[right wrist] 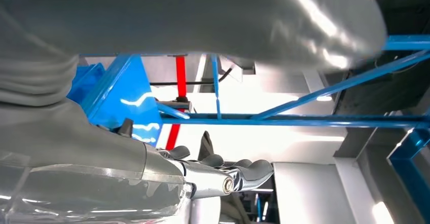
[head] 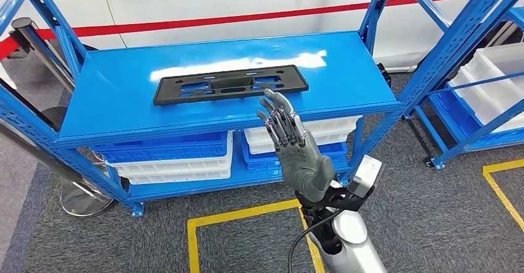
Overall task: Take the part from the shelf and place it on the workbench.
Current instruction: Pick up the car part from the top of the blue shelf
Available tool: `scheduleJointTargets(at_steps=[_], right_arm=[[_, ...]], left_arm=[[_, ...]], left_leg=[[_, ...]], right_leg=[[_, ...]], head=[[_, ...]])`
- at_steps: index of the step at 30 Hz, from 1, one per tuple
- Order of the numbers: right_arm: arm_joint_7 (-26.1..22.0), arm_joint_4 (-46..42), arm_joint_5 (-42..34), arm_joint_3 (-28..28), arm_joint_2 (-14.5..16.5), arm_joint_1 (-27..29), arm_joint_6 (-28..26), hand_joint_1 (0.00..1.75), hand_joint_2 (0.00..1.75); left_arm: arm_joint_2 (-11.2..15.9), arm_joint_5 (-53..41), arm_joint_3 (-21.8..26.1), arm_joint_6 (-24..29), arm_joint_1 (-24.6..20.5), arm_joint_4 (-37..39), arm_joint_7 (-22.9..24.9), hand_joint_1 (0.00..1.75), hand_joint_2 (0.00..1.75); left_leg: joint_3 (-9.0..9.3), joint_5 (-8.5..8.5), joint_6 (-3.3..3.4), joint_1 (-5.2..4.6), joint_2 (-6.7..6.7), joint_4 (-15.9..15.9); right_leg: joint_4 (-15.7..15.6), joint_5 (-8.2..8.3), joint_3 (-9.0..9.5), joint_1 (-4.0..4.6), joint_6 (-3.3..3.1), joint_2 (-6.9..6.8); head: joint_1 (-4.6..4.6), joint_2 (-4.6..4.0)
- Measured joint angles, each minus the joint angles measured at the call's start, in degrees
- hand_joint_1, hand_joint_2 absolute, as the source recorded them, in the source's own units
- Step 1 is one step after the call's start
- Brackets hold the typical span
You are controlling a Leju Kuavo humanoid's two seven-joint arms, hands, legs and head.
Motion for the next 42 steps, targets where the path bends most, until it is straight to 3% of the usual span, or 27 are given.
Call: scheduleJointTargets(at_steps=[2, 4, 7, 9, 11, 13, 14, 15, 16, 17, 19, 20, 24, 26, 29, 30, 31, 32, 34, 35, 36, 38, 39, 41, 42], right_arm=[[0.62, 0.03, -0.62, -0.04, -0.04, 0.03, -0.48, 0.00, 0.87], [1.08, 0.04, -1.00, -0.05, -0.07, 0.03, -0.96, 0.00, 1.75], [1.14, 0.05, -1.33, -0.05, -0.13, 0.03, -1.17, 0.00, 1.75], [1.14, 0.04, -1.46, -0.05, -0.16, 0.01, -1.17, 0.00, 1.75], [1.15, 0.06, -1.48, -0.05, -0.16, -0.03, -1.17, 0.00, 1.75], [1.15, 0.21, -1.54, -0.05, -0.16, -0.01, -1.14, 0.00, 1.75], [1.16, 0.33, -1.59, -0.05, -0.17, 0.03, -1.09, 0.00, 1.75], [1.17, 0.46, -1.65, -0.05, -0.18, 0.04, -1.01, 0.00, 1.75], [1.17, 0.58, -1.71, -0.05, -0.18, 0.03, -0.92, 0.00, 1.75], [1.18, 0.68, -1.76, -0.05, -0.19, 0.02, -0.82, 0.00, 1.75], [1.18, 0.85, -1.91, -0.05, -0.19, -0.05, -0.60, 0.00, 1.75], [1.17, 0.92, -1.98, -0.05, -0.20, -0.09, -0.45, 0.00, 1.75], [1.09, 1.10, -2.24, -0.03, -0.26, -0.32, 0.14, 0.00, 1.75], [1.06, 1.19, -2.36, -0.02, -0.34, -0.56, 0.28, 0.00, 1.75], [1.05, 1.50, -2.50, -0.01, -0.69, -0.59, 0.55, 0.00, 1.75], [1.04, 1.62, -2.52, -0.01, -0.83, -0.54, 0.69, 0.00, 1.75], [1.02, 1.72, -2.54, -0.01, -0.95, -0.52, 0.85, 0.00, 1.75], [0.99, 1.78, -2.56, -0.01, -1.04, -0.52, 1.02, 0.00, 1.75], [0.88, 1.91, -2.59, 0.01, -1.30, -0.46, 1.36, 0.00, 1.75], [0.81, 1.97, -2.58, 0.04, -1.45, -0.38, 1.55, 0.00, 1.75], [0.74, 1.99, -2.57, 0.09, -1.59, -0.29, 1.71, 0.00, 1.75], [0.58, 1.88, -2.53, 0.23, -1.70, -0.25, 1.98, 0.00, 1.75], [0.50, 1.81, -2.53, 0.29, -1.72, -0.26, 2.06, 0.00, 1.75], [0.39, 1.78, -2.51, 0.42, -1.74, -0.27, 2.17, 0.00, 1.75], [0.36, 1.79, -2.51, 0.47, -1.76, -0.21, 2.19, 0.00, 1.75]], left_arm=[[-0.02, -0.06, 0.00, 0.06, 0.00, 0.00, 0.01, 0.00, 0.00], [-0.16, -0.08, 0.00, 0.11, -0.05, 0.02, 0.02, 0.00, 0.00], [-0.32, -0.11, 0.00, 0.21, -0.08, 0.04, 0.05, 0.00, 0.00], [-0.32, -0.12, 0.00, 0.25, -0.12, 0.04, 0.07, 0.00, 0.00], [-0.32, -0.12, 0.00, 0.27, -0.13, 0.04, 0.07, 0.00, 0.00], [-0.31, -0.12, 0.00, 0.26, -0.05, 0.04, 0.07, 0.00, 0.00], [-0.30, -0.12, 0.00, 0.25, -0.01, 0.04, 0.07, 0.00, 0.00], [-0.28, -0.12, 0.00, 0.24, 0.02, 0.04, 0.07, 0.00, 0.00], [-0.26, -0.12, 0.00, 0.23, 0.04, 0.04, 0.07, 0.00, 0.00], [-0.24, -0.12, 0.00, 0.21, 0.04, 0.04, 0.04, 0.00, 0.00], [-0.23, -0.12, 0.00, 0.14, -0.04, 0.05, -0.01, 0.00, 0.00], [-0.23, -0.12, 0.00, 0.09, -0.08, 0.06, -0.03, 0.00, 0.00], [-0.22, -0.18, 0.00, 0.05, 0.01, 0.04, -0.04, 0.00, 0.00], [-0.22, -0.25, 0.00, 0.05, -0.03, 0.04, -0.05, 0.00, 0.00], [-0.22, -0.32, 0.00, 0.00, 0.04, 0.05, -0.05, 0.00, 0.00], [-0.22, -0.36, 0.00, -0.04, 0.14, 0.05, -0.05, 0.00, 0.00], [-0.22, -0.42, 0.00, -0.12, 0.22, 0.05, -0.06, 0.00, 0.00], [-0.22, -0.49, 0.00, -0.21, 0.27, 0.05, -0.06, 0.00, 0.00], [-0.32, -0.62, 0.00, -0.49, 0.31, 0.13, -0.09, 0.00, 0.00], [-0.37, -0.64, -0.01, -0.58, 0.26, 0.19, -0.10, 0.00, 0.00], [-0.41, -0.66, -0.02, -0.66, 0.21, 0.24, -0.13, 0.00, 0.00], [-0.40, -0.68, -0.07, -0.73, -0.08, 0.28, -0.16, 0.00, 0.00], [-0.39, -0.69, -0.09, -0.74, -0.21, 0.28, -0.20, 0.00, 0.00], [-0.36, -0.69, -0.10, -0.74, -0.40, 0.29, -0.25, 0.00, 0.00], [-0.36, -0.69, -0.10, -0.74, -0.37, 0.30, -0.27, 0.00, 0.00]], left_leg=[[0.58, -0.31, 0.06, -0.33, -0.12, -0.01], [0.96, -0.63, -0.13, -0.65, -0.17, 0.01], [0.95, -0.73, -0.86, -0.64, -0.05, -0.12], [0.88, -1.27, -1.48, -0.61, 0.03, 0.38], [-0.86, -3.85, -2.13, -0.42, 0.07, 4.52], [-4.31, -7.15, -2.71, 0.01, 0.08, 11.70], [-5.66, -7.76, -2.96, 0.23, 0.09, 14.27], [-6.09, -7.28, -3.17, 0.42, 0.10, 14.92], [-5.43, -5.79, -3.31, 0.61, 0.11, 13.39], [-3.72, -3.67, -3.39, 0.79, 0.14, 9.87], [0.02, -1.40, -3.12, 0.83, 0.18, 2.78], [1.14, -1.28, -2.76, 0.76, 0.18, 0.71], [2.87, -2.31, -0.81, 0.58, 0.00, -0.82], [4.30, -2.85, -0.11, 0.59, 0.01, -1.18], [5.91, -4.31, 0.21, 0.44, -0.07, -1.25], [6.65, -4.99, 0.20, 0.38, -0.17, -1.26], [7.55, -5.74, 0.18, 0.32, -0.26, -1.28], [8.59, -6.56, 0.15, 0.26, -0.34, -1.32], [10.49, -8.27, -0.04, 0.15, -0.42, -1.51], [11.32, -9.09, -0.30, 0.11, -0.45, -1.83], [12.33, -9.58, -0.59, 0.06, -0.45, -2.27], [13.64, -8.96, -1.34, -0.10, -0.36, -2.19], [13.26, -7.66, -1.60, -0.16, -0.26, -0.29], [9.12, -5.37, -2.00, -0.14, -0.13, 7.07], [6.25, -5.63, -2.12, -0.01, -0.06, 11.02]], right_leg=[[-5.88, 5.02, 1.59, 0.41, -0.94, 0.00], [-12.89, 8.53, 4.25, 1.01, -2.09, -0.09], [-15.80, 9.05, 5.11, 1.38, -2.57, -0.06], [-16.59, 9.41, 5.60, 1.00, -2.72, -0.10], [-17.26, 9.67, 6.15, 0.61, -2.93, -0.29], [-17.30, 9.55, 6.23, 0.59, -3.06, -0.37], [-17.28, 9.41, 6.27, 0.58, -3.04, -0.38], [-17.25, 9.21, 6.36, 0.52, -2.96, -0.35], [-17.20, 8.92, 6.56, 0.44, -2.82, -0.30], [-17.11, 8.57, 6.86, 0.36, -2.61, -0.26], [-16.87, 7.82, 7.40, 0.40, -1.95, -0.22], [-16.84, 7.53, 7.58, 0.47, -1.59, -0.22], [-15.41, 7.32, 7.98, 0.39, -0.26, -0.25], [-11.00, 6.14, 5.69, 0.26, 0.15, -0.28], [-1.36, 3.24, -2.07, 0.29, 0.44, -0.28], [-0.35, 3.03, -3.93, 0.33, 0.36, -0.29], [-1.33, 3.79, -4.76, 0.41, 0.14, -0.28], [-4.00, 5.70, -4.71, 0.58, -0.25, -0.28], [-11.03, 12.29, -3.68, 1.22, -1.47, -0.25], [-13.40, 14.53, -3.18, 1.55, -1.96, -0.21], [-14.79, 15.76, -2.75, 1.81, -2.37, -0.17], [-15.57, 14.47, -1.19, 1.75, -2.85, -0.07], [-16.21, 13.91, 0.08, 1.53, -3.10, -0.03], [-17.52, 12.53, 3.02, 1.09, -3.50, 0.01], [-18.05, 11.63, 4.43, 1.03, -3.63, 0.00]], head=[[0.01, 0.00], [-0.03, 0.01], [-0.04, 0.01], [-0.08, 0.00], [-0.17, 0.00], [-0.22, 0.00], [-0.22, 0.00], [-0.22, 0.00], [-0.23, 0.00], [-0.22, 0.00], [-0.21, 0.00], [-0.16, 0.00], [-0.05, 0.01], [-0.01, 0.01], [0.03, 0.01], [0.02, 0.02], [0.03, 0.02], [0.02, 0.01], [-0.02, 0.01], [-0.01, 0.01], [0.00, 0.01], [0.07, 0.02], [0.06, 0.02], [-0.09, 0.02], [-0.16, 0.02]])
